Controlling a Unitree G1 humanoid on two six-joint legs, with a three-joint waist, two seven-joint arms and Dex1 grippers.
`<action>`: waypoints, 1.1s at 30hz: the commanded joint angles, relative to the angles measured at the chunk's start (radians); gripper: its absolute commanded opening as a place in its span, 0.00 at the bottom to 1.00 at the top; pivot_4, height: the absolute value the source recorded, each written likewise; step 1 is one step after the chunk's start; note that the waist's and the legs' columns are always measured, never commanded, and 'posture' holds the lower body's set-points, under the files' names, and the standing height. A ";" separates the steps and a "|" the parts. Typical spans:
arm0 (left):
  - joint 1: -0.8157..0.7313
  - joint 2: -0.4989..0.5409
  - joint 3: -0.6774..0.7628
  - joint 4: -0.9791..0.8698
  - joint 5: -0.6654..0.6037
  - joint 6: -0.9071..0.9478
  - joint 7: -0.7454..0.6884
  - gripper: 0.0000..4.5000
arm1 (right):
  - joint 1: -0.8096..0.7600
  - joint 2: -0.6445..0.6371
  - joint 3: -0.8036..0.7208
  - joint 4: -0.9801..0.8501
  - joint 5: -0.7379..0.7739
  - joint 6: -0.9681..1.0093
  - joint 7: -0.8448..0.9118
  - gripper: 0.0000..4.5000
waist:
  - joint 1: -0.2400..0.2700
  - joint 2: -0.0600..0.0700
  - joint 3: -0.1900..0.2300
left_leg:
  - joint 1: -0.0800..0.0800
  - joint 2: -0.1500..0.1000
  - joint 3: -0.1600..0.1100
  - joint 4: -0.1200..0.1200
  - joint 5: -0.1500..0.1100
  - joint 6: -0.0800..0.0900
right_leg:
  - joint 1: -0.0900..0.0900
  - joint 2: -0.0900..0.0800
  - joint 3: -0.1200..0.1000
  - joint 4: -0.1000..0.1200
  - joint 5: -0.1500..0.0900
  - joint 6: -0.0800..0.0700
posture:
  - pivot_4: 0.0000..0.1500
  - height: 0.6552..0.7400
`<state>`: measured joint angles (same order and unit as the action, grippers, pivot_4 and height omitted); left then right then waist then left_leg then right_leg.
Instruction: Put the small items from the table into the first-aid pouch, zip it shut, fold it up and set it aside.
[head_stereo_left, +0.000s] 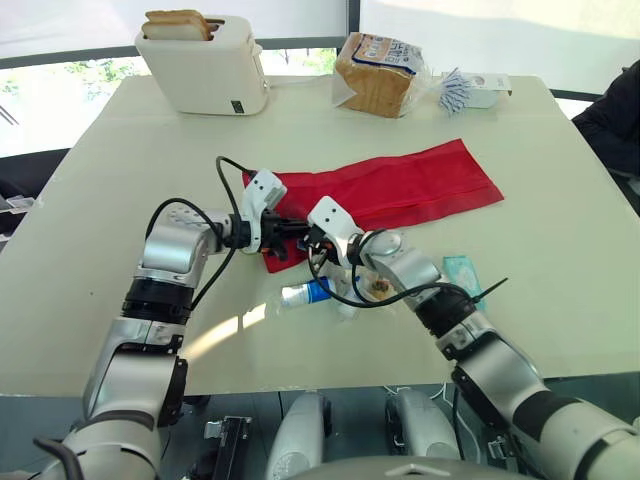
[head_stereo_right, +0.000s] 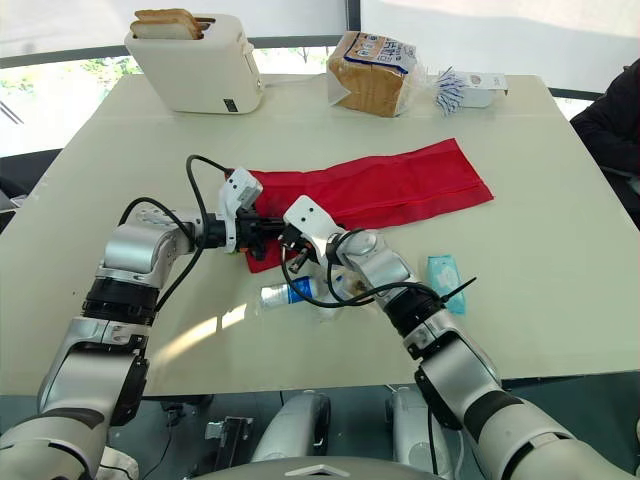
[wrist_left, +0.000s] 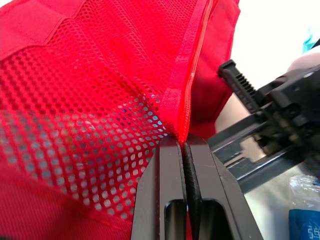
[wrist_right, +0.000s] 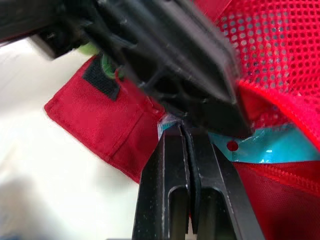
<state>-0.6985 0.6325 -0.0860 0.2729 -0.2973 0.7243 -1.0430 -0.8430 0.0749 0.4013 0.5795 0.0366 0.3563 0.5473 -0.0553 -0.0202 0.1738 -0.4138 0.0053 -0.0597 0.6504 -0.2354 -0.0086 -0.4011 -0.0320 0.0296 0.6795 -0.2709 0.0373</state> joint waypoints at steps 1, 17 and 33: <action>0.005 0.002 0.012 -0.052 -0.028 0.005 -0.019 0.00 | -0.033 0.037 -0.039 0.037 -0.009 -0.100 -0.019 0.01 | -0.002 0.000 0.000 | 0.000 0.000 0.000 0.000 0.000 0.000 | 0.000 0.000 0.000 0.000 0.000 0.000 | 1.00 1.00; 0.017 0.035 0.057 0.075 -0.021 0.029 -0.008 0.00 | 0.062 0.006 -0.062 -0.108 0.015 -0.099 0.126 0.01 | -0.005 0.000 0.000 | 0.000 0.000 -0.001 0.000 0.000 0.000 | 0.000 0.000 0.000 0.000 0.000 0.000 | 1.00 1.00; 0.041 0.056 0.122 -0.028 -0.163 0.234 -0.045 0.00 | -0.033 0.101 -0.059 0.113 -0.073 -0.262 0.062 0.01 | -0.013 0.000 0.000 | 0.000 0.000 -0.001 -0.001 0.001 -0.001 | 0.000 0.000 0.000 0.000 0.000 0.000 | 1.00 1.00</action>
<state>-0.6624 0.6828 0.0303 0.2918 -0.4265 0.9468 -1.0648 -0.8370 0.1328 0.3627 0.6959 -0.0490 0.1350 0.6254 -0.0680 -0.0202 0.1738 -0.4137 0.0053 -0.0607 0.6497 -0.2346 -0.0101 -0.4011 -0.0320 0.0295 0.6794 -0.2709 0.0373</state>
